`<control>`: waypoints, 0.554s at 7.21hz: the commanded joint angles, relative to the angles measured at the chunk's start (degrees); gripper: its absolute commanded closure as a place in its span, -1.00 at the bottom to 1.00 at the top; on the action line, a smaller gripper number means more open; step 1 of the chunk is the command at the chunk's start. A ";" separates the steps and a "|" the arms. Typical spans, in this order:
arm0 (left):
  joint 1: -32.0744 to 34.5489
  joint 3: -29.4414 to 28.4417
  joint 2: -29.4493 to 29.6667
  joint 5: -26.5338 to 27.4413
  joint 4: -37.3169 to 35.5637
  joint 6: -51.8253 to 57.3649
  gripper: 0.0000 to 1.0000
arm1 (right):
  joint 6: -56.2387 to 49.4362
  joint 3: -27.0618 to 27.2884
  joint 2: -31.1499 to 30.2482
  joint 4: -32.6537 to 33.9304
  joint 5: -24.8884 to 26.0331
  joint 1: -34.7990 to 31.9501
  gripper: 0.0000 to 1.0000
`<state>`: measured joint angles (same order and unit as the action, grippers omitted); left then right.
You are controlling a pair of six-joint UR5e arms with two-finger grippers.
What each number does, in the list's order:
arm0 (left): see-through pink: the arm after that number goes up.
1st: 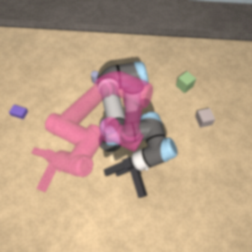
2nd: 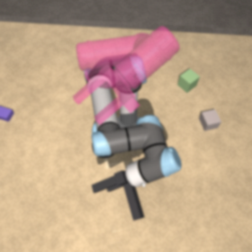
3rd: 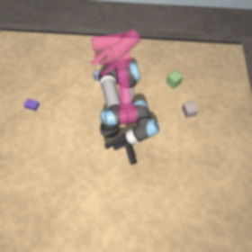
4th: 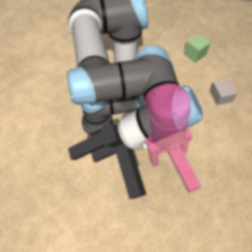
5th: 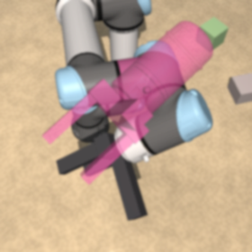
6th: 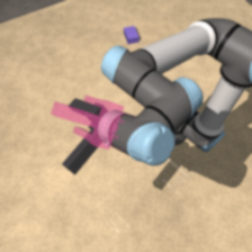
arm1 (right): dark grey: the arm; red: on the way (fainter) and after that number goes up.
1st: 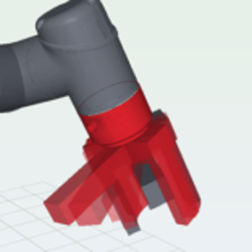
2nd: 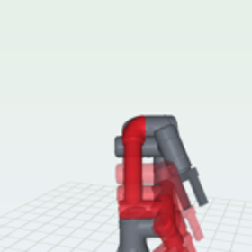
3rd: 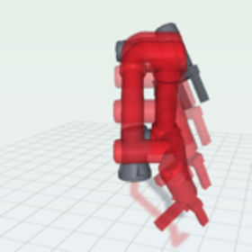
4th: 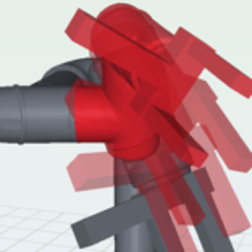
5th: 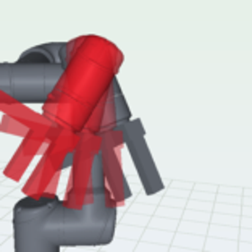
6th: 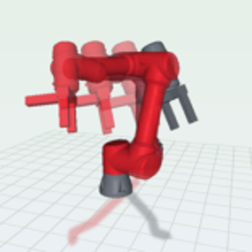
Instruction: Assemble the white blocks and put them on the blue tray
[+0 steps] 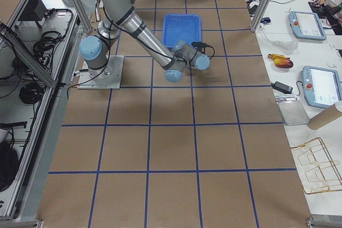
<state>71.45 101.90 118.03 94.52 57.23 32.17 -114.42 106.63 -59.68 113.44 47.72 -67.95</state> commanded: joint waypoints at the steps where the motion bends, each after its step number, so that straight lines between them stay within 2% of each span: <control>1: 0.09 -0.12 -1.22 -0.12 0.25 -0.18 1.00 | 0.35 -0.20 0.18 0.12 0.09 -0.08 -0.27; 2: 0.78 -0.90 -2.44 -0.04 0.95 -1.75 1.00 | 0.17 -0.20 0.18 1.51 0.18 -0.08 0.26; 3: 2.53 -3.17 -3.59 -0.38 5.05 -5.33 1.00 | 0.25 0.07 0.18 2.65 0.18 -0.08 0.56; 4: 4.90 -5.28 -4.38 -0.21 7.87 -8.33 1.00 | 0.17 0.07 0.18 2.66 0.26 -0.08 0.73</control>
<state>73.83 99.13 114.85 94.29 61.42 27.59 -114.20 106.61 -59.51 115.55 47.91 -68.03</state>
